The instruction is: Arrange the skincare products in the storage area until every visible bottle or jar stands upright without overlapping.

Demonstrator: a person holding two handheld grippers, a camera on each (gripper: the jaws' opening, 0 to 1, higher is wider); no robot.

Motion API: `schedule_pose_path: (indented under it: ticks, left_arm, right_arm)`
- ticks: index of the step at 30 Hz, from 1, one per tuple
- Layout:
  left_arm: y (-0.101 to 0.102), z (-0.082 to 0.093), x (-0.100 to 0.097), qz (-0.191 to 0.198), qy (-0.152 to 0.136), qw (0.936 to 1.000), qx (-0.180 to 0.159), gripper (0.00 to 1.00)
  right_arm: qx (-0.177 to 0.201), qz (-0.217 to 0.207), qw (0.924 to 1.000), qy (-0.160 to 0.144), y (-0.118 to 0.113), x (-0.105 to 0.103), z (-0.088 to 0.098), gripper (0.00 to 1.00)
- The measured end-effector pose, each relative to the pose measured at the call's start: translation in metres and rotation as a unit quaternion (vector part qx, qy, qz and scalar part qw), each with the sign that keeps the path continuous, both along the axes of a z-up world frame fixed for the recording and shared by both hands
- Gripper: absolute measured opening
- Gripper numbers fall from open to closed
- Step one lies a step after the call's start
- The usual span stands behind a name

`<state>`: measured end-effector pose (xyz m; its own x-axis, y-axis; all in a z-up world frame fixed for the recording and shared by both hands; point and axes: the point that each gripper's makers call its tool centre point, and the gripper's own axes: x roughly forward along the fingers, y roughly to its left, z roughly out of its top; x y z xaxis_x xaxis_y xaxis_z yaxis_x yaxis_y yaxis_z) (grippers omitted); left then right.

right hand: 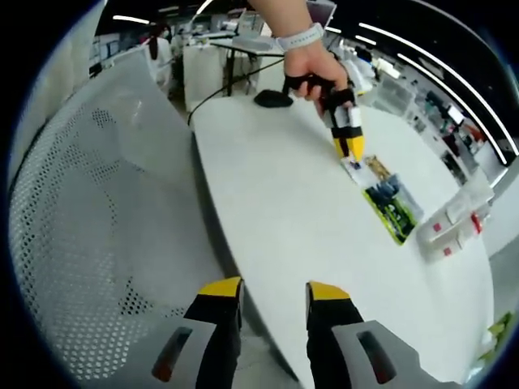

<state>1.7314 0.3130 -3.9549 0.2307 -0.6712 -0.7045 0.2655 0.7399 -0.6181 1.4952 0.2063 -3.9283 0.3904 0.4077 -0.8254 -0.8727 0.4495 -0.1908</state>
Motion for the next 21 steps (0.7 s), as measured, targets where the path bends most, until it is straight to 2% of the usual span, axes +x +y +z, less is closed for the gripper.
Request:
schedule_pose_path:
  ticks: [4, 10, 16, 18, 21]
  left_arm:
    - [0.005, 0.004, 0.003, 0.013, -0.008, 0.9998, 0.008, 0.20]
    - [0.009, 0.009, -0.006, 0.013, -0.018, 0.9995, 0.025, 0.28]
    - [0.010, 0.014, -0.021, -0.007, -0.036, 0.9986, 0.038, 0.29]
    - [0.010, 0.021, -0.033, -0.021, -0.057, 0.9972, 0.045, 0.32]
    - [0.010, 0.032, -0.042, -0.025, -0.094, 0.9934, 0.060, 0.41]
  right_arm:
    - [0.001, -0.002, 1.0000, -0.002, 0.000, 0.001, 0.001, 0.31]
    - [0.002, -0.002, 1.0000, -0.007, 0.000, 0.002, 0.001, 0.31]
    - [0.004, 0.004, 0.9999, -0.012, 0.001, 0.002, 0.003, 0.32]
    - [0.005, 0.006, 0.9999, -0.015, 0.002, 0.002, 0.004, 0.33]
    - [0.007, 0.010, 0.9998, -0.018, 0.004, 0.002, 0.005, 0.33]
